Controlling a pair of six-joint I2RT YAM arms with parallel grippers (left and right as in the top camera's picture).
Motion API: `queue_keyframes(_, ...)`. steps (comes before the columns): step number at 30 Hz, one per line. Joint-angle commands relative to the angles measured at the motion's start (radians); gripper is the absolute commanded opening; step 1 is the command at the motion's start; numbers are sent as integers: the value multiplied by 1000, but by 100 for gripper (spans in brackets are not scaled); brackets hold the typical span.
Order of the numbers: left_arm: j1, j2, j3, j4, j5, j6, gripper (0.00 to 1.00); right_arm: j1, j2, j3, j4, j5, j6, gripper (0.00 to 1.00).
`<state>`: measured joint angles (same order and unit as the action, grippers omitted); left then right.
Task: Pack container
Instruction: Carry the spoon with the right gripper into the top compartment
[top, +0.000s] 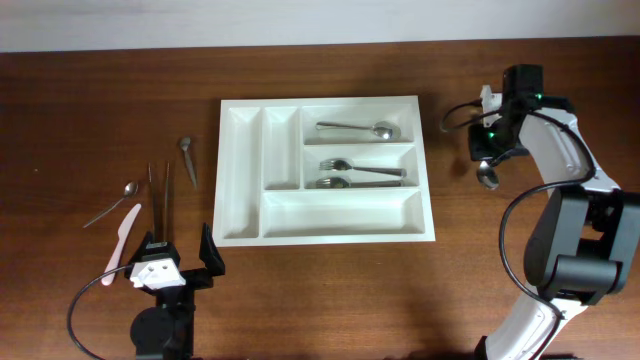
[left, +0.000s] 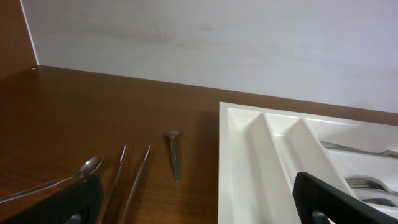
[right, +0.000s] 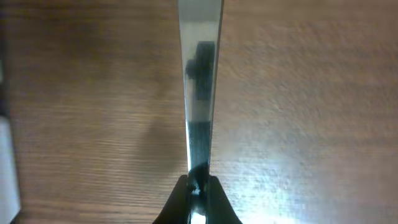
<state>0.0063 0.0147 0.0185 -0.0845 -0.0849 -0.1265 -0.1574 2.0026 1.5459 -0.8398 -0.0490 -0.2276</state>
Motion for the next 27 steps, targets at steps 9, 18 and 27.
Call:
queue_keyframes(9, 3, -10, -6, 2, 11, 16, 99, 145, 3, 138, -1, -214, -410, 4)
queue_keyframes(18, 3, -10, -6, 2, 11, 16, 99, 327, 3, 142, 81, -178, -848, 4)
queue_keyframes(27, 3, -10, -6, 2, 11, 16, 99, 375, 8, 142, 320, -128, -850, 4)
